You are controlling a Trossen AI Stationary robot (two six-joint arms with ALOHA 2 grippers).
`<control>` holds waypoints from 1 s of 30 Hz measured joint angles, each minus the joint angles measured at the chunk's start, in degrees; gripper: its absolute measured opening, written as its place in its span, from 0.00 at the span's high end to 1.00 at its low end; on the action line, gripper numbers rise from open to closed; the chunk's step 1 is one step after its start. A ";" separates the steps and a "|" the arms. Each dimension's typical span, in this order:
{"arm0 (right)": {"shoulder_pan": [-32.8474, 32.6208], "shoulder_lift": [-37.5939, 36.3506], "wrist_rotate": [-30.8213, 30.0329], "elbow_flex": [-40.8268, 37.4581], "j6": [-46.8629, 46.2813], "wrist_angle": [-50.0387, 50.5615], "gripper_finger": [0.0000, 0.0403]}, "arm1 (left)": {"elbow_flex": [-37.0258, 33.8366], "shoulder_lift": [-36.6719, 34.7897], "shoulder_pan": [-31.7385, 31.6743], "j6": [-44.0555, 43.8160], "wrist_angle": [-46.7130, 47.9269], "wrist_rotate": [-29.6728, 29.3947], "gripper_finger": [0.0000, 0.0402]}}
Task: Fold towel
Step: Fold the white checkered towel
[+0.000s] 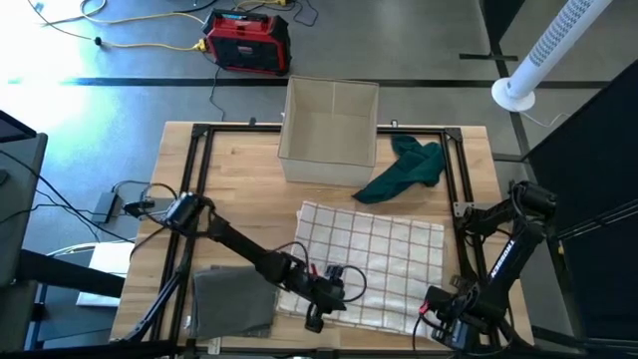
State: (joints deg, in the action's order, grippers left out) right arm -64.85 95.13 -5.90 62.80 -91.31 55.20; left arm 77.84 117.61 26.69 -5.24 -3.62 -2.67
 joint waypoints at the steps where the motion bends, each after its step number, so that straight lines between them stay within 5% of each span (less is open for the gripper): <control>1: 0.38 -0.01 -1.05 1.46 0.41 2.60 1.00 | 0.00 -1.42 -0.19 0.90 2.71 -0.21 1.00; 10: 7.64 -1.90 -4.61 8.99 10.61 18.12 1.00 | -1.19 -11.35 -3.31 7.41 23.92 -2.04 1.00; 21: 24.83 -18.93 -4.48 -0.30 31.75 17.55 1.00 | -16.55 -20.12 -13.24 8.54 17.56 2.15 1.00; 30: 37.56 -33.05 5.24 -15.46 42.05 17.77 1.00 | -23.15 -26.59 -22.32 9.15 19.22 5.75 1.00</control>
State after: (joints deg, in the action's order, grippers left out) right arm -27.28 62.08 -0.66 47.34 -49.26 72.98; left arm 54.70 91.02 4.37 3.91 15.60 3.09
